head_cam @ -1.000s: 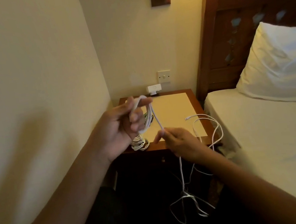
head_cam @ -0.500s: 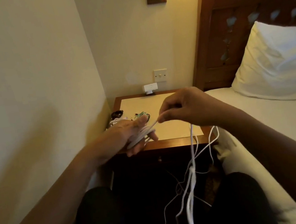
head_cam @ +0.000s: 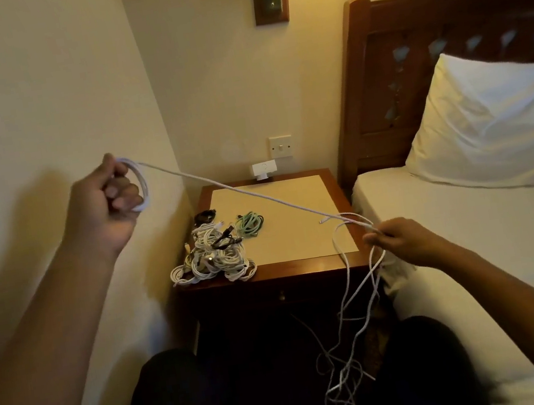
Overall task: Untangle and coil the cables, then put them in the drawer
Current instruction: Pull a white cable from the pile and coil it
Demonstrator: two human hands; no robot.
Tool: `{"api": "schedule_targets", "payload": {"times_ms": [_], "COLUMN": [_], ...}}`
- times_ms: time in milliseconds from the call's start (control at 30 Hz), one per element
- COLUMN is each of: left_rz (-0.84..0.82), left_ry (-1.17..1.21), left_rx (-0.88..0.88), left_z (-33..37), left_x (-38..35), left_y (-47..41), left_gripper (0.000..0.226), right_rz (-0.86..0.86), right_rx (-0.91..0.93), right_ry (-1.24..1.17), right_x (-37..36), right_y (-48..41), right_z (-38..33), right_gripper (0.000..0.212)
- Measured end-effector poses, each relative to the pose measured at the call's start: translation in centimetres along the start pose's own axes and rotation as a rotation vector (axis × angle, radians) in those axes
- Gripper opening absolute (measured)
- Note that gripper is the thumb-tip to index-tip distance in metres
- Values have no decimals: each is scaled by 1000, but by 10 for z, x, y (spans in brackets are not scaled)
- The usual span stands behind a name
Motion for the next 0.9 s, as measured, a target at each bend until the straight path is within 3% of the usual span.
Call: {"api": "schedule_targets", "payload": {"times_ms": [133, 233, 300, 400, 467, 500, 600, 700, 800, 900], "left_rz": [69, -17, -135, -339, -455, -490, -470, -392, -320, -273], "left_ry": [-14, -170, -260, -405, -507, -538, -453, -216, -7, -19], "left_rx": [-14, 57, 148, 261, 290, 296, 306, 315, 277, 163], "left_z": [4, -14, -31, -58, -75, -82, -83, -68, -56, -57], "left_x": [21, -4, -34, -84, -114, -126, -145, -144, -135, -125], "left_y": [-4, 8, 23, 53, 73, 80, 90, 88, 82, 75], "left_gripper": [31, 31, 30, 27, 29, 30, 30, 28, 29, 30], "right_rz": [13, -55, -108, -119, -163, -182, -132, -21, 66, -75], "right_rx": [-188, -196, -163, -26, 130, 221, 410, 353, 289, 194], "right_ry": [80, 96, 102, 68, -78, -158, -461, -769, -498, -267], "right_x": [2, -8, -12, -8, -7, -9, -24, -47, -76, -111], "right_y": [30, 39, 35, 27, 33, 39, 50, 42, 31, 39], "right_z": [85, 96, 74, 1, -67, -101, -166, -163, -131, -117], "right_gripper": [36, 31, 33, 75, 86, 79, 31, 30, 30, 29]}}
Point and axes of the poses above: each hand's wrist, its own y-axis away from the middle knuckle, its own x-axis out of the back of the hand, z = x × y, the point moved 6 cm from there along -y, towards the middle knuckle, and after that the axes turned 3 degrees about -x, right-handed, at the moved point
